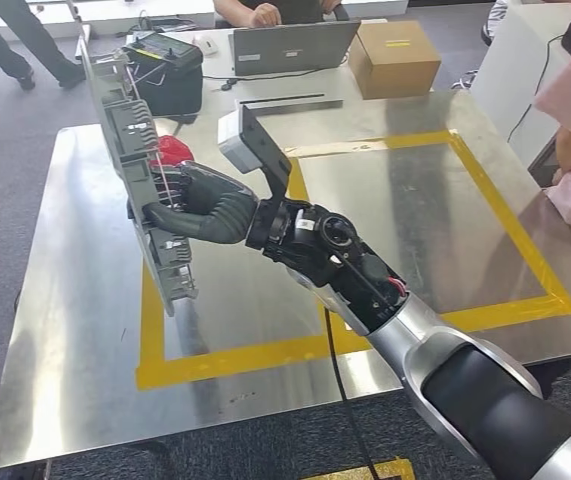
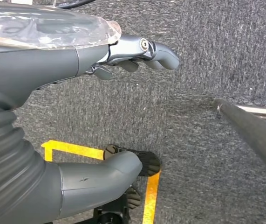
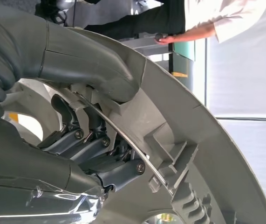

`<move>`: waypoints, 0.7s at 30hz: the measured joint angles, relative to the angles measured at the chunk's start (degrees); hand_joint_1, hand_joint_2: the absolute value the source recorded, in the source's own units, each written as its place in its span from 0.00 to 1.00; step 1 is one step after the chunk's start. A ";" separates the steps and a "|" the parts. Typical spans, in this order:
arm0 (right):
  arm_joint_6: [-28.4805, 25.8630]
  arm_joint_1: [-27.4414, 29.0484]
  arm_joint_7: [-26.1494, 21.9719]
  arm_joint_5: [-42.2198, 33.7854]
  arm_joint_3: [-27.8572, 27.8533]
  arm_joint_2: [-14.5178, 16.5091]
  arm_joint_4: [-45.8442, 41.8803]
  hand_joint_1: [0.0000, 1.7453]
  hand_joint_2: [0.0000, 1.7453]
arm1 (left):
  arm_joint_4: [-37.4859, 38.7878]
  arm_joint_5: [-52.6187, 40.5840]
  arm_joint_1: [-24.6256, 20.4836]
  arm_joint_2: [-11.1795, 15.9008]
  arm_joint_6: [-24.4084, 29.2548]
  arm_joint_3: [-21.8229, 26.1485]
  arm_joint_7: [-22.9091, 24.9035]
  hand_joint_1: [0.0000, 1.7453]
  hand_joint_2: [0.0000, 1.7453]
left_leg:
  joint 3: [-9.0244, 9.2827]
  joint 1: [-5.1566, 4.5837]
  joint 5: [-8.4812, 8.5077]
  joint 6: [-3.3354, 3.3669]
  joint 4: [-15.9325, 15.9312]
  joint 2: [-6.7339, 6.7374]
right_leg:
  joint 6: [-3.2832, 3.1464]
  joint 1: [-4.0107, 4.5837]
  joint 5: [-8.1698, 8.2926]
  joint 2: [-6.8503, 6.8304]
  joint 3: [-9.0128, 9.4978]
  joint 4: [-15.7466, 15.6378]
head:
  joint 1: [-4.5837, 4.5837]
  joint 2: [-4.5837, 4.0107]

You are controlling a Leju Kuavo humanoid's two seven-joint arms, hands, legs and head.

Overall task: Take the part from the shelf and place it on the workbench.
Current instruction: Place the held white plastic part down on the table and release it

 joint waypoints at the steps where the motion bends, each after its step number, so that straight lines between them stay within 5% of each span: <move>1: -0.08 -0.01 0.10 -0.01 -0.02 0.00 -0.03 1.00 1.00 | 0.00 0.01 0.01 -0.01 0.00 -0.01 -0.01 0.00 1.00 | 0.00 -0.02 -0.08 0.12 0.00 -0.01 | 0.01 0.00 0.00 -0.03 0.09 -0.17 | 0.16 0.00; 11: -1.08 -0.23 0.20 0.99 -0.04 -0.03 0.00 1.00 1.00 | 0.00 0.20 0.32 -0.10 0.38 -0.01 -0.20 0.00 1.00 | 0.05 -0.14 -0.28 0.49 0.01 0.00 | 0.78 -0.09 -0.02 -0.07 0.27 -0.77 | 0.80 0.00; 21: -4.61 -5.03 -6.78 12.27 -1.66 -1.54 5.89 1.00 1.00 | 0.00 0.13 0.49 -0.44 0.88 -0.01 -1.45 0.00 1.00 | 0.29 0.01 -0.20 0.45 -0.10 0.02 | 0.91 -0.13 0.03 -0.06 0.47 -0.75 | 0.44 0.00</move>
